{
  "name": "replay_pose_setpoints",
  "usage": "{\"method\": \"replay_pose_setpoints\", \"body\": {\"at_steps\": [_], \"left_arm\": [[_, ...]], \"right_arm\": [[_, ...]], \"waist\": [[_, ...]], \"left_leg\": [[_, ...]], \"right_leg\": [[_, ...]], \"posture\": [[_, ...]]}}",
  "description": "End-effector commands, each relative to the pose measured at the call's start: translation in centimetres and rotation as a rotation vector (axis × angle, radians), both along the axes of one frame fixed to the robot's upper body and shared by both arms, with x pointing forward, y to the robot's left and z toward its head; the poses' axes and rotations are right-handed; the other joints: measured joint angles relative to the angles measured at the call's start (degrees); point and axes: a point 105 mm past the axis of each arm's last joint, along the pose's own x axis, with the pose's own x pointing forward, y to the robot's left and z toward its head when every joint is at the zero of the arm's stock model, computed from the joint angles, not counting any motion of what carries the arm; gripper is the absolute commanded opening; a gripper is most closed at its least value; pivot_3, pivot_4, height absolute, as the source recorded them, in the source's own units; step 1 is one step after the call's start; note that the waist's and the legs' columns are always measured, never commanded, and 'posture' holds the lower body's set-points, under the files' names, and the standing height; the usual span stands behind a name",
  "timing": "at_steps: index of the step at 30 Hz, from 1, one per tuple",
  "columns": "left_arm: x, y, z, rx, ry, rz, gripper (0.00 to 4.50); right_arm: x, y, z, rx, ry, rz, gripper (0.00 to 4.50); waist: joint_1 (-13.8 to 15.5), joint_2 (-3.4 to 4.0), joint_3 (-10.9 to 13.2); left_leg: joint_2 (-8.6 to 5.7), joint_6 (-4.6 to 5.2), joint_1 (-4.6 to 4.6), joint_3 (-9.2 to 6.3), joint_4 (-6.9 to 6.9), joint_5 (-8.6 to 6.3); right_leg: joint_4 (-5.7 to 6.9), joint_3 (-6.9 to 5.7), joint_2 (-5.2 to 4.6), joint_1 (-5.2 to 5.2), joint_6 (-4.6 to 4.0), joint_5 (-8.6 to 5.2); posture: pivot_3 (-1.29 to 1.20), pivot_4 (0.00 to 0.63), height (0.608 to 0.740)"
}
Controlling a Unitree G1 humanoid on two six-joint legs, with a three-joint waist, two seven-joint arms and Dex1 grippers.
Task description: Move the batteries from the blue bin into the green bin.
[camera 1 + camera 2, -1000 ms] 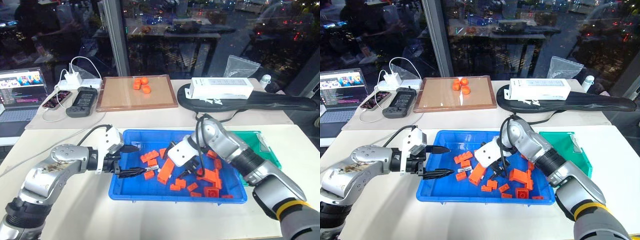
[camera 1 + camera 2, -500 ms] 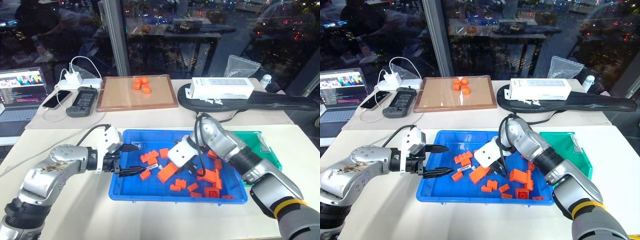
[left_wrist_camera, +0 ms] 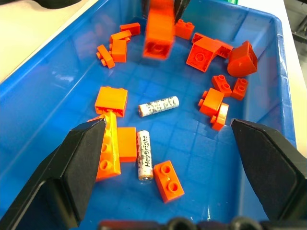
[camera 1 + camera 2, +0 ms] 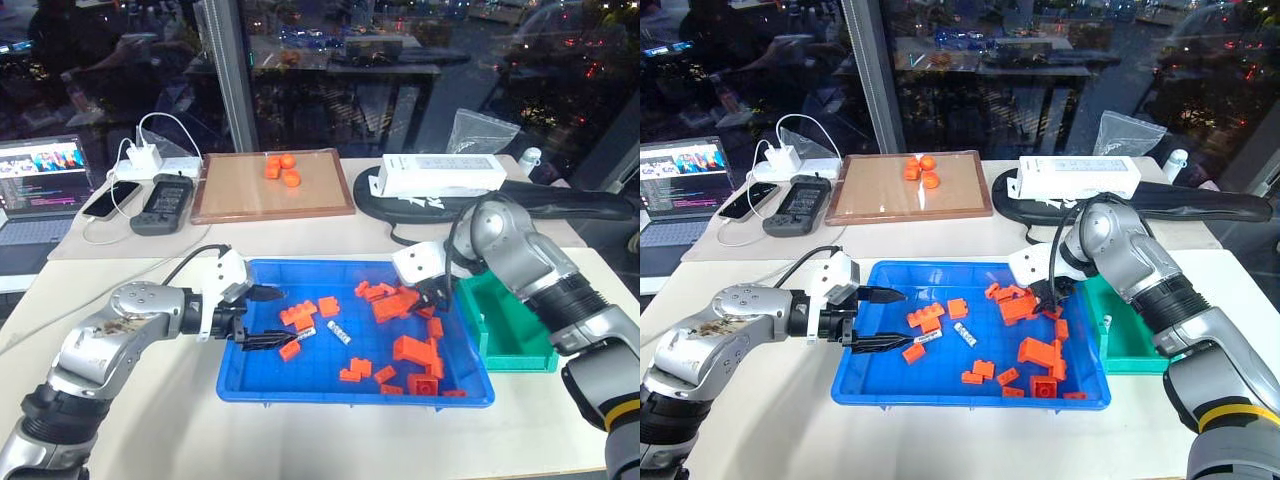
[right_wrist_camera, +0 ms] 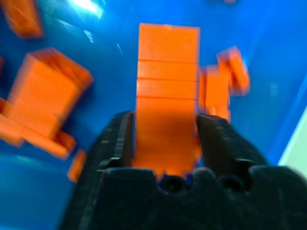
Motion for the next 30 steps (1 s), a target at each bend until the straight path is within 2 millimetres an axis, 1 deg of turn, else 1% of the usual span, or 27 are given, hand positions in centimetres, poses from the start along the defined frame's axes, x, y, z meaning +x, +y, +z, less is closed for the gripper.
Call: {"method": "replay_pose_setpoints", "body": {"at_steps": [1, 2, 3, 5, 8, 10, 12, 15, 18, 20, 23, 25, 27, 29, 30], "left_arm": [[0.1, -0.2, 0.8, -0.007, -0.036, -0.024, 4.50], [0.1, -0.1, 0.9, -0.006, -0.037, -0.023, 4.50], [0.1, -0.1, 0.9, -0.005, -0.036, -0.022, 4.50], [0.1, 0.0, 0.9, -0.001, -0.035, -0.022, 4.50], [0.0, 0.1, 0.9, 0.001, -0.033, -0.021, 4.50], [0.0, 0.1, 0.9, 0.002, -0.033, -0.021, 4.50], [0.0, 0.2, 0.9, 0.004, -0.034, -0.020, 4.50], [-0.1, 0.4, 0.9, 0.017, -0.036, -0.013, 4.50], [-0.1, 0.5, 0.9, 0.019, -0.034, -0.012, 4.50], [-0.1, 0.5, 0.9, 0.021, -0.034, -0.014, 4.50], [0.0, 0.5, 0.9, 0.023, -0.037, -0.017, 4.50], [0.1, 0.4, 1.0, 0.025, -0.038, -0.019, 4.50], [0.1, 0.4, 1.0, 0.026, -0.039, -0.022, 4.50], [0.1, 0.5, 1.0, 0.027, -0.039, -0.023, 4.50], [0.1, 0.5, 1.0, 0.027, -0.039, -0.023, 4.50]], "right_arm": [[0.9, 0.4, 2.9, 0.057, -0.111, -0.018, 3.97], [0.7, 1.0, 3.3, 0.102, -0.111, -0.017, 4.28], [0.3, 1.9, 3.6, 0.154, -0.096, -0.011, 4.46], [-0.9, 3.9, 3.8, 0.255, -0.046, 0.009, 4.46], [-2.0, 5.7, 3.5, 0.348, 0.019, -0.019, 4.46], [-2.3, 7.1, 2.6, 0.416, 0.035, -0.076, 4.46], [-2.4, 7.9, 2.0, 0.481, 0.088, -0.199, 4.46], [-3.4, 7.7, 0.1, 0.502, 0.159, -0.360, 4.46], [-3.7, 8.3, -0.9, 0.548, 0.158, -0.477, 4.46], [-4.0, 8.8, -1.5, 0.573, 0.196, -0.567, 4.46], [-3.9, 9.5, -2.0, 0.598, 0.215, -0.668, 4.46], [-3.2, 9.1, -2.9, 0.578, 0.169, -0.728, 4.46], [-3.1, 8.9, -3.8, 0.571, 0.171, -0.767, 4.46], [-3.3, 8.7, -4.5, 0.564, 0.185, -0.787, 3.95], [-3.5, 8.6, -4.9, 0.556, 0.191, -0.790, 3.77]], "waist": [[-0.1, 0.00, 0.0], [-0.1, 0.00, 0.0], [-0.1, 0.00, 0.0], [-0.2, 0.00, 0.0], [-0.1, 0.00, 0.0], [0.1, -0.01, 0.0], [0.4, -0.01, 0.0], [0.8, -0.01, 0.0], [0.9, -0.04, 0.0], [0.8, -0.04, 0.0], [0.5, -0.05, 0.0], [0.4, -0.04, 0.0], [0.5, -0.05, 0.0], [0.6, -0.06, 0.0], [0.5, -0.06, 0.0]], "left_leg": [[0.00, 0.00, 0.00, 0.00, -0.01, 0.00], [0.01, 0.00, 0.01, 0.00, -0.02, 0.00], [0.01, 0.00, 0.01, 0.00, -0.03, 0.00], [0.02, 0.00, 0.01, 0.00, -0.03, 0.00], [0.06, 0.00, 0.03, -0.02, -0.03, 0.00], [0.06, 0.00, 0.01, -0.01, 0.00, 0.00], [0.03, 0.00, -0.01, -0.01, 0.04, 0.00], [-0.01, 0.00, -0.06, 0.00, 0.06, 0.00], [-0.01, -0.01, -0.06, -0.01, 0.06, 0.00], [-0.01, -0.01, -0.06, 0.00, 0.04, 0.00], [0.02, 0.00, -0.04, -0.01, 0.03, 0.00], [0.03, 0.00, -0.04, -0.04, 0.02, 0.00], [0.01, 0.00, -0.06, -0.03, 0.02, 0.00], [-0.02, 0.00, -0.06, -0.03, 0.03, 0.00], [-0.02, -0.01, -0.07, -0.03, 0.02, 0.00]], "right_leg": [[0.00, 0.02, 0.02, -0.01, 0.00, 0.00], [0.00, 0.04, 0.03, -0.01, 0.00, 0.00], [0.00, 0.05, 0.04, -0.02, 0.00, 0.00], [0.01, 0.07, 0.05, -0.02, 0.00, 0.00], [0.02, 0.10, 0.11, 0.01, 0.00, 0.00], [0.04, 0.09, 0.09, 0.00, 0.00, 0.00], [0.03, 0.05, 0.04, 0.02, 0.01, 0.01], [0.04, 0.05, -0.02, -0.01, 0.02, 0.02], [0.01, 0.00, -0.04, 0.00, 0.02, 0.01], [0.03, 0.02, -0.04, -0.03, 0.01, 0.02], [0.04, 0.02, 0.01, -0.04, 0.00, 0.02], [0.03, 0.02, 0.04, -0.03, -0.01, 0.02], [0.01, 0.02, 0.02, -0.03, 0.00, 0.01], [-0.03, -0.02, -0.02, -0.02, 0.01, 0.01], [-0.05, -0.01, -0.03, -0.01, 0.02, 0.01]], "posture": [[0.00, 0.150, 0.740], [0.00, 0.150, 0.740], [0.00, 0.150, 0.740], [0.00, 0.150, 0.740], [0.00, 0.150, 0.740], [0.00, 0.150, 0.740], [0.00, 0.150, 0.740], [0.00, 0.150, 0.740], [0.00, 0.150, 0.740], [0.00, 0.150, 0.740], [0.00, 0.150, 0.740], [0.00, 0.150, 0.740], [0.00, 0.150, 0.740], [0.00, 0.150, 0.740], [0.00, 0.150, 0.740]]}}
